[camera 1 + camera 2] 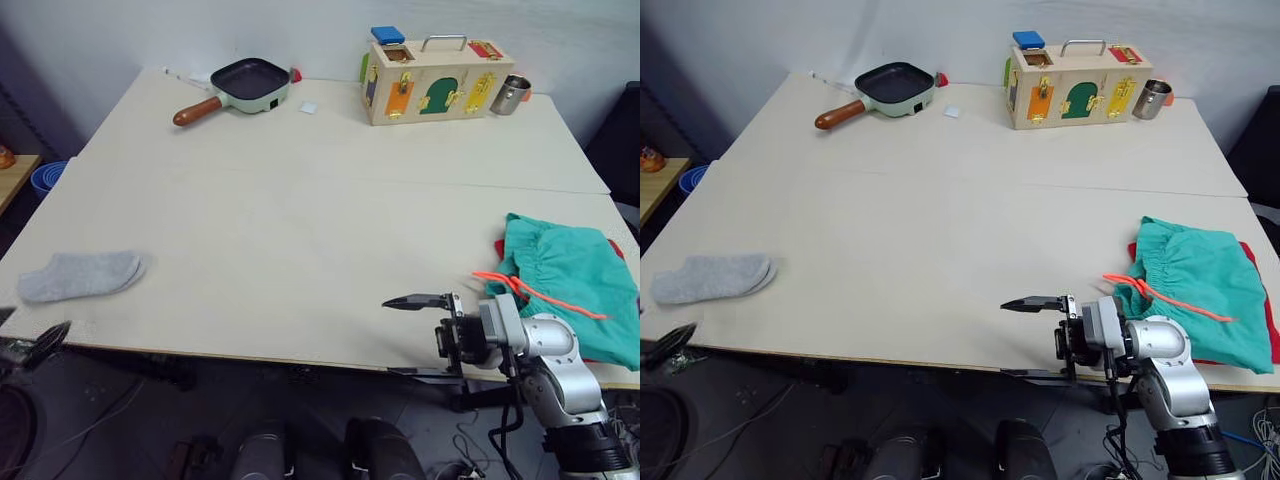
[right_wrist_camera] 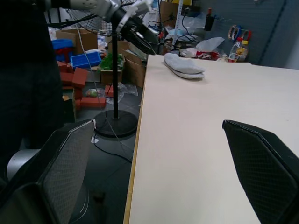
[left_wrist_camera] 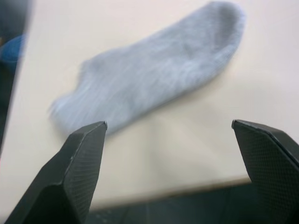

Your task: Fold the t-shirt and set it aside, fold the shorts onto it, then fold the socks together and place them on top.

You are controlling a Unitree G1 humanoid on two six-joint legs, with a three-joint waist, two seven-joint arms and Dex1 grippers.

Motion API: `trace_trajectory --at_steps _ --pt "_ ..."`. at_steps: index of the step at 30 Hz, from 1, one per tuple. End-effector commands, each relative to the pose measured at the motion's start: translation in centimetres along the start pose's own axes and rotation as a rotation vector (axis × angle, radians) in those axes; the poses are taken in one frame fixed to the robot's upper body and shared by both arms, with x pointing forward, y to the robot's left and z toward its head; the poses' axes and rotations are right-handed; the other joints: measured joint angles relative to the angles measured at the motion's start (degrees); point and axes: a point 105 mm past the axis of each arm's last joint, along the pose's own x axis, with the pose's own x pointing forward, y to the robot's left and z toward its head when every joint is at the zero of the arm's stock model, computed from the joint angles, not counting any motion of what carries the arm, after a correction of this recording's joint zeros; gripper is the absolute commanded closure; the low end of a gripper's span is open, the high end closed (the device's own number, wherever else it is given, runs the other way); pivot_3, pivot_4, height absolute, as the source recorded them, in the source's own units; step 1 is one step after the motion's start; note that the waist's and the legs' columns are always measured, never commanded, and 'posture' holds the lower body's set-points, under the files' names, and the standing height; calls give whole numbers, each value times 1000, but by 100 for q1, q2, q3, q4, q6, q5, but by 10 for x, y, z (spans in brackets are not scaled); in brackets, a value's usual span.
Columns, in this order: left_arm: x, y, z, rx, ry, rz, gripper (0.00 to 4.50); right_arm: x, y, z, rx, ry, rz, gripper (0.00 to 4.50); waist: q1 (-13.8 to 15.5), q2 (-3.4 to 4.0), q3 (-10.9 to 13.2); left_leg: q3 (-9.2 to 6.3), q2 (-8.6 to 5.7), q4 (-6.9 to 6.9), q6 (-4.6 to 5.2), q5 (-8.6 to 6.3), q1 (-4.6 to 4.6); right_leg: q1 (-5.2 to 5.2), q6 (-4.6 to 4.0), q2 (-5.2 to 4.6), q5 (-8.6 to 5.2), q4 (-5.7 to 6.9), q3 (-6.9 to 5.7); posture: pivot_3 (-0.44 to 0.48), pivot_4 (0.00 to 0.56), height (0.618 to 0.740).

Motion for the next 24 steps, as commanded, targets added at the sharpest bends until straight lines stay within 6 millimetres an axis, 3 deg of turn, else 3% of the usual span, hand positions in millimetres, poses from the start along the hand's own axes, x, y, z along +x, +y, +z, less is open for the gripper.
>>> trace_trajectory --at_steps 1,9,10,12,18,24 --pt "20 -2 -7 21 57 -72 0 -3 -2 6 -27 -6 -17 46 -78 -2 -1 0 -3 -14 -2 2 1 -4 1 0 0 0 -2 0 150 740" --pt "59 4 0 55 90 -88 0 -10 -4 4 -34 10 -65 46 -66 -4 -2 11 4 -23 16 34 -6 -27 -16 15 -10 50 -30 0 150 740" --pt "64 3 1 60 91 -91 187 -10 -4 4 -35 12 -67 14 -65 -4 -2 13 3 -20 20 36 -5 -25 -16 13 -10 52 -29 0 150 740" --pt "72 -1 0 60 97 -117 580 -9 -5 5 -34 12 -77 0 -61 -4 -2 14 -1 -10 26 40 -3 -21 -8 4 -6 40 -25 0 150 740" --pt "87 -13 -8 68 133 -205 2426 -6 -6 6 -40 18 -95 0 -12 18 -8 13 -1 -28 -19 58 46 8 -1 -5 -1 53 -16 0 150 740" --pt "104 -58 43 86 -14 -354 4317 -13 -4 4 -48 55 -129 0 148 24 -11 8 0 -47 -41 63 76 23 -23 -4 -14 67 -18 0 150 740"
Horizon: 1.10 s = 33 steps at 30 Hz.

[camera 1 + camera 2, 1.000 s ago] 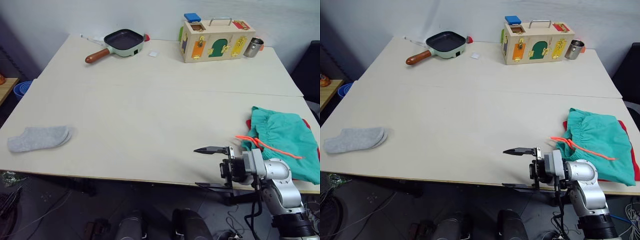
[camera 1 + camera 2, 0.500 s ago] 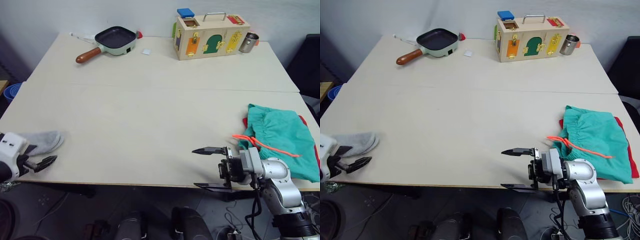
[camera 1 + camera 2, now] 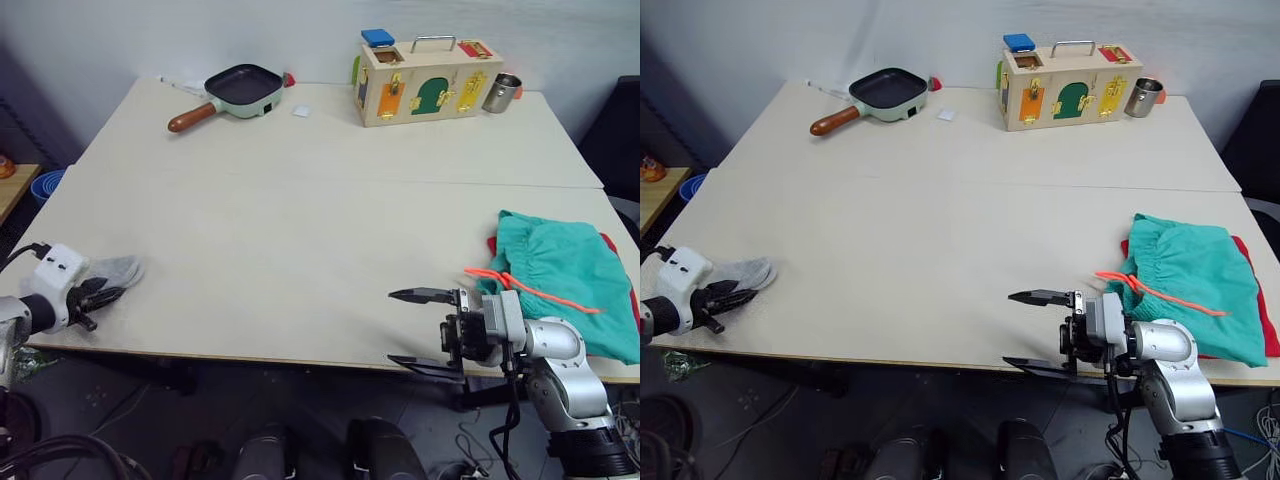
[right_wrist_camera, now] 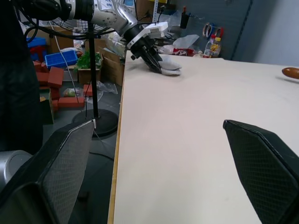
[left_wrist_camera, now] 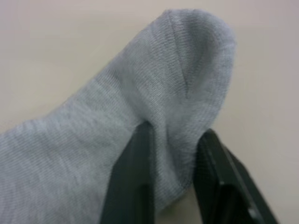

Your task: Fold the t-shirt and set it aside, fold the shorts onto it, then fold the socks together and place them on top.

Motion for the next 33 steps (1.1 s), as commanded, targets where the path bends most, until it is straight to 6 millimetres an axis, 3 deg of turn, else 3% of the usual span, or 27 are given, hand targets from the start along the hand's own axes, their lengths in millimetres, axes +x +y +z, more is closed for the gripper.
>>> trace_trajectory --at_steps 1,5,7,14,19,23,24,31,32,33 --pt "21 -42 37 15 -79 -155 4462 -6 0 9 -57 16 -16 0 41 0 0 0 -2 4 3 -2 -3 1 0 -1 0 -2 1 0 150 740" --pt "40 -108 92 24 -186 -331 4462 -14 1 8 -61 51 -34 0 116 -3 1 -2 -6 23 21 -16 -15 7 5 -1 3 -8 2 0 150 740" --pt "49 -135 109 22 -213 -389 4462 -16 0 8 -63 63 -42 0 101 -9 3 -1 -6 35 41 -13 -22 9 11 1 6 -10 5 0 150 740" --pt "92 -215 145 34 -274 -568 4462 -20 -6 14 -67 102 -52 0 26 -15 5 11 4 35 48 7 -17 8 12 23 6 -10 10 0 150 740" --pt "107 -256 160 64 -307 -661 4462 -18 -9 17 -59 121 -73 0 17 -23 10 11 5 40 51 9 -18 9 12 23 6 -11 11 0 150 740" --pt "106 -276 165 14 -332 -731 4462 -18 -10 19 -36 140 -107 0 44 -24 10 9 5 44 53 9 -20 9 12 22 6 -12 10 0 150 740" --pt "103 -277 166 -1 -342 -747 3967 -18 -10 19 -26 143 -118 0 44 -24 10 10 5 46 53 9 -21 9 12 20 6 -11 10 0 150 740" --pt "72 -274 171 23 -447 -857 1843 -14 -13 20 41 146 -168 0 23 -24 10 6 9 48 54 10 -22 10 12 21 6 -12 9 0 150 740" --pt "68 -269 171 43 -463 -858 1570 -12 -14 21 53 140 -179 0 24 -24 10 3 9 48 54 10 -22 11 11 20 5 -12 9 0 150 740" --pt "63 -263 171 58 -476 -860 1570 -11 -14 22 61 138 -183 0 24 -24 10 3 9 48 54 10 -22 10 11 20 5 -14 9 0 150 740"
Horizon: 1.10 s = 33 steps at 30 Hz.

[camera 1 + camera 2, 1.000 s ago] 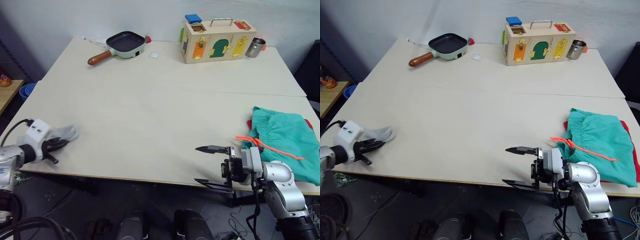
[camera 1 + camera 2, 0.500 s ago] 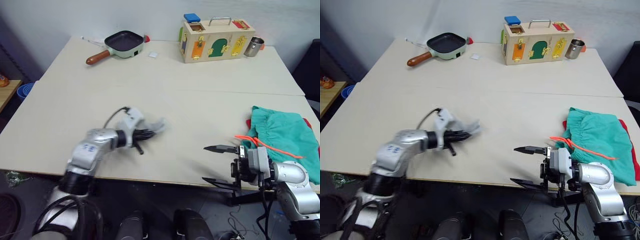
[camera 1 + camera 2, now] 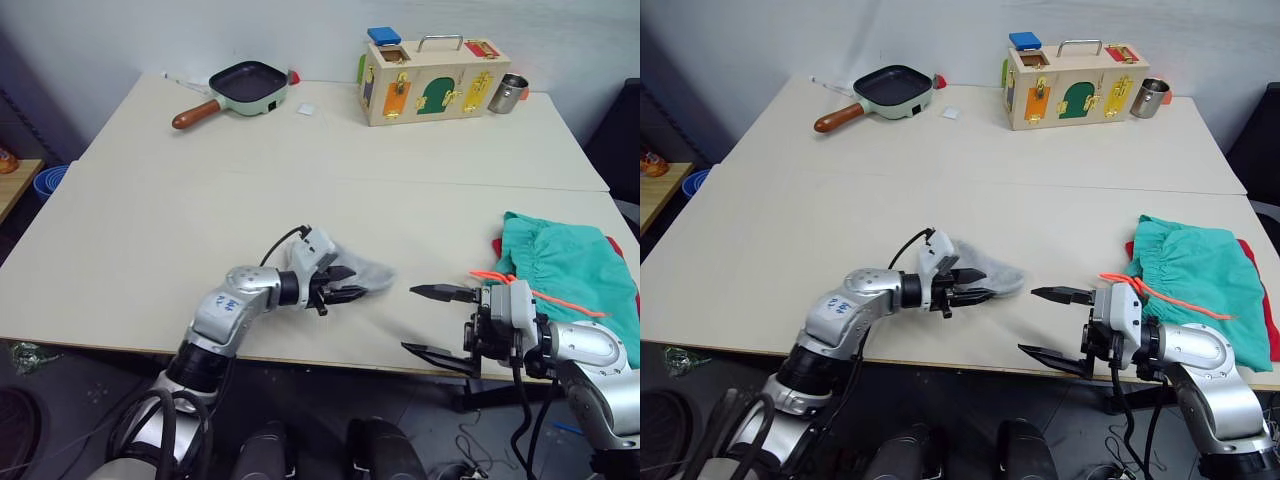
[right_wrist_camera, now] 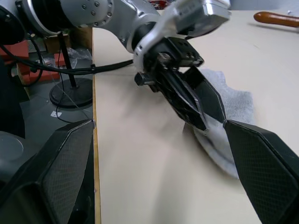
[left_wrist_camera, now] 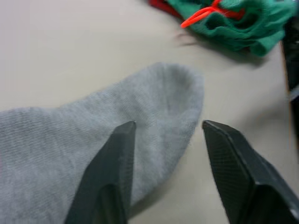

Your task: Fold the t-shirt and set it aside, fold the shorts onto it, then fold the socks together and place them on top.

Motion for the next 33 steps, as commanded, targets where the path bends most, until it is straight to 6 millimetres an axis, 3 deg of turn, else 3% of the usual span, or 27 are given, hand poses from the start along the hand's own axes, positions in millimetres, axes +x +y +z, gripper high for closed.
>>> trace_trajectory --at_steps 1,4,6,11,16,19,22,25,33 --pt "-22 -6 22 93 -75 -55 1570 5 -2 14 -4 -29 -21 0 -1 0 0 -1 0 0 0 0 0 0 0 0 0 0 0 0 150 740" --pt "-50 9 29 165 -93 -20 1570 12 -13 3 32 98 -113 0 -31 0 0 -2 1 -3 -2 0 0 -1 -2 -1 -1 -1 -1 0 150 740" --pt "-72 32 30 244 -71 61 1570 20 -11 6 14 104 -97 0 -58 1 0 -3 1 -4 -3 0 -1 -4 -3 -2 -2 -1 -1 0 150 740" --pt "-106 74 10 437 92 104 1570 47 -14 -3 -171 175 -87 0 -61 1 0 -3 -1 -12 -7 1 -3 -8 -7 -2 -4 -4 -7 0 150 740" --pt "-107 80 -2 548 196 -15 1570 67 -26 -9 -324 199 -128 0 -41 1 0 -11 -3 15 -3 2 -65 -51 -5 -2 -3 0 -27 0 150 740" --pt "-100 86 -6 599 229 -35 1570 74 -29 -17 -377 244 -115 0 -51 0 0 -12 -6 68 10 4 -149 -117 7 0 4 48 -34 0 150 740" --pt "-91 90 -10 634 253 -55 1570 78 -33 -23 -396 271 -124 0 -59 -1 1 -10 -11 82 26 8 -165 -120 25 3 14 43 -48 0 150 740" --pt "-76 97 -1 691 215 -16 1546 79 -34 -34 -434 326 -106 591 -51 -4 3 -12 -11 95 31 8 -165 -115 30 3 17 41 -63 0 150 740" --pt "-81 105 6 765 171 59 1546 79 -40 -44 -446 362 -132 3415 -94 -6 4 -17 -3 108 36 3 -165 -114 31 2 17 51 -66 0 150 740"
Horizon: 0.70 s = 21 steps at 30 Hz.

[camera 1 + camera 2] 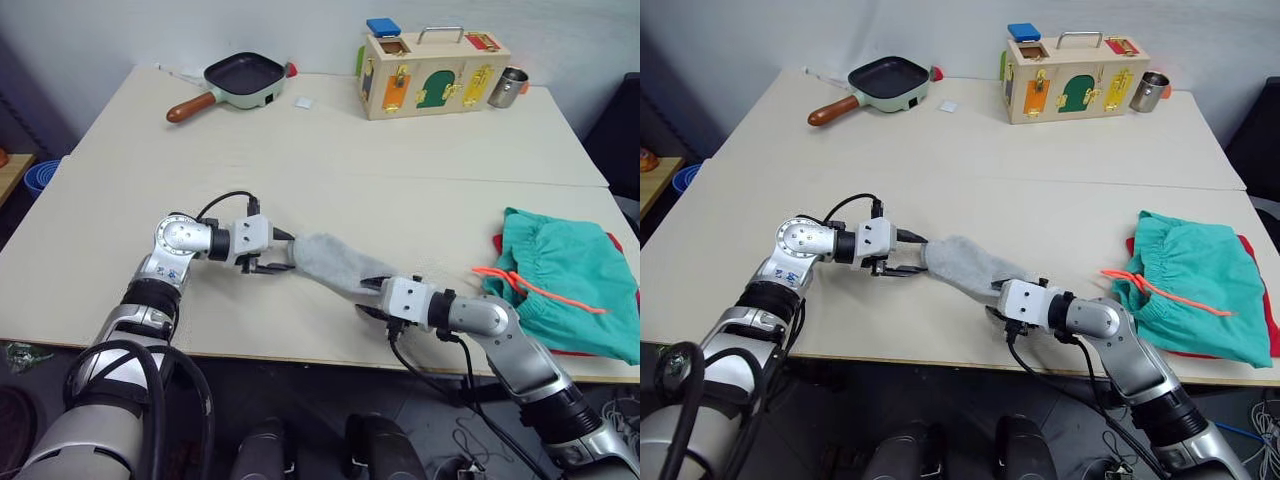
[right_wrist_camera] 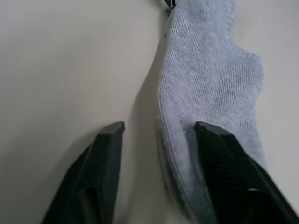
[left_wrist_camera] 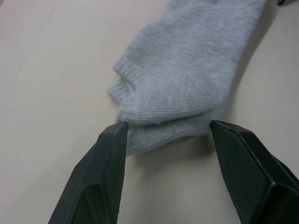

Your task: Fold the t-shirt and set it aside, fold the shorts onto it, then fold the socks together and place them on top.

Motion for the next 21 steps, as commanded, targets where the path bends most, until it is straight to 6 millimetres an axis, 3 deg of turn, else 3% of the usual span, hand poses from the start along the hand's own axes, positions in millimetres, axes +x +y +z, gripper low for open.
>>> trace_trajectory --at_steps 1,3,10,21 --pt "-8 7 3 77 3 35 1546 1 -4 -1 -23 6 -23 3787 13 0 0 0 0 2 0 0 0 0 0 0 0 0 -1 0 150 740" --pt "-9 7 3 105 7 23 1546 1 -4 -4 -20 10 -18 4461 16 0 0 -1 -2 8 2 -1 0 3 0 -1 0 -1 -4 0 150 740" --pt "-3 15 16 197 -22 37 1546 3 -5 -8 -28 14 -5 4461 24 -1 1 -4 -2 30 8 -5 -1 8 0 -4 0 -3 -7 0 150 740" --pt "1 8 7 289 79 -62 1546 3 -3 -13 -19 17 10 4461 17 -1 1 -3 -2 33 9 -5 -1 8 2 -2 1 3 -16 0 150 740"
